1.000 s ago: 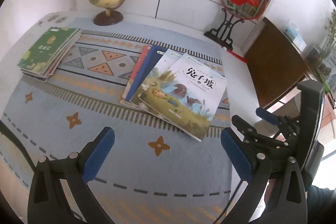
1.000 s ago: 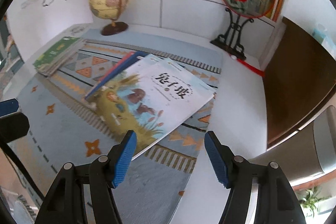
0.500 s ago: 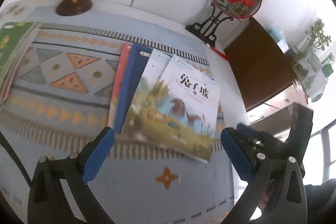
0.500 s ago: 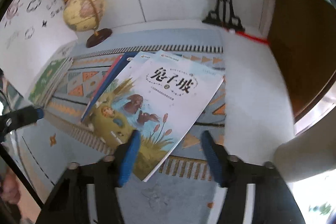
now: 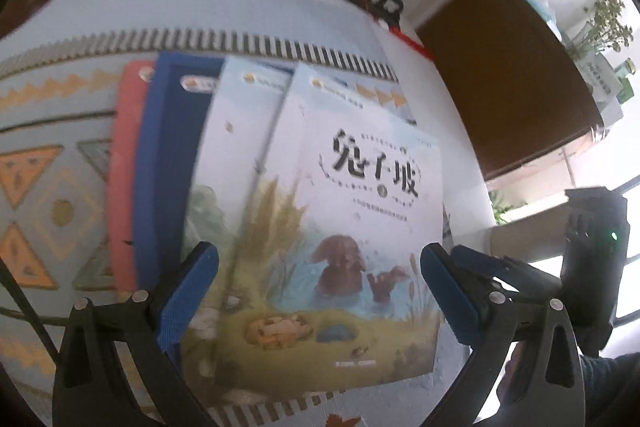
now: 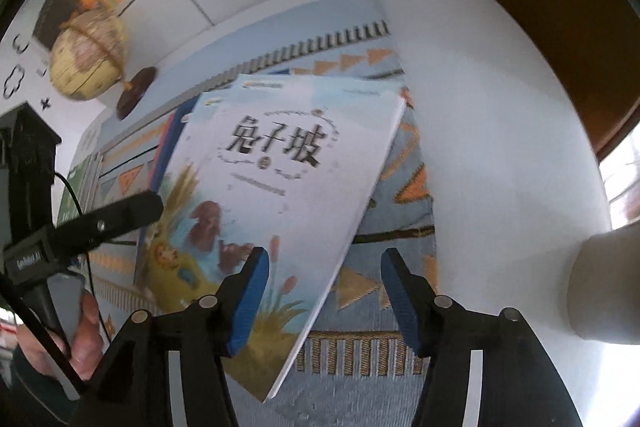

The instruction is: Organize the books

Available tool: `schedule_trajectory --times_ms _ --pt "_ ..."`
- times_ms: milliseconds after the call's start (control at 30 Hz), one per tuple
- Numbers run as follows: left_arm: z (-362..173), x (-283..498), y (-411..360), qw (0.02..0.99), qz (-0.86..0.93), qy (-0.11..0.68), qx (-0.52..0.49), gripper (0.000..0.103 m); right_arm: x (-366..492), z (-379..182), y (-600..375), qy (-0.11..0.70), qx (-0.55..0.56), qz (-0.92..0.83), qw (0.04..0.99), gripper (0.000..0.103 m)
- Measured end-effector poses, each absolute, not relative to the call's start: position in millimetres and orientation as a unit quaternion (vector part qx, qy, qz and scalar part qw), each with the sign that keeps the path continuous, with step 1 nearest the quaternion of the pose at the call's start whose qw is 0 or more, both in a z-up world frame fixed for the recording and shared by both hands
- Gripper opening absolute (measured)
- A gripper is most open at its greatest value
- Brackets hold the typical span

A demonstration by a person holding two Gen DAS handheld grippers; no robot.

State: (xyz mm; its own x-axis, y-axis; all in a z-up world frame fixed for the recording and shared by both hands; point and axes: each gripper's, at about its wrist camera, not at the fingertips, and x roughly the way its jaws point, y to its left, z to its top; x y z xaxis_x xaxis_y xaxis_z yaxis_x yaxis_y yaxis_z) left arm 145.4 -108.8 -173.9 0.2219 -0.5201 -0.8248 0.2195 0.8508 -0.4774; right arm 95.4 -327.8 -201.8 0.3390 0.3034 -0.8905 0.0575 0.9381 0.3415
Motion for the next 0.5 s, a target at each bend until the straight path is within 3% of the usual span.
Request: schedule_trajectory --times_ms 200,300,500 --pt "-174.1 141.9 -115.6 0.771 -0.251 0.575 -0.112 0.101 94.4 -213.8 -332.4 0.577 0.177 0.068 0.795 0.057" --pt "-173.6 138.4 -118.4 0.767 -0.262 0.576 -0.109 0.101 96.4 -215.2 -326.1 0.577 0.167 0.073 0.796 0.067" --pt "-172.0 110.4 -119.4 0.756 -0.279 0.583 -0.103 0.102 96.5 -215.3 -299.9 0.573 0.091 0.110 0.807 0.070"
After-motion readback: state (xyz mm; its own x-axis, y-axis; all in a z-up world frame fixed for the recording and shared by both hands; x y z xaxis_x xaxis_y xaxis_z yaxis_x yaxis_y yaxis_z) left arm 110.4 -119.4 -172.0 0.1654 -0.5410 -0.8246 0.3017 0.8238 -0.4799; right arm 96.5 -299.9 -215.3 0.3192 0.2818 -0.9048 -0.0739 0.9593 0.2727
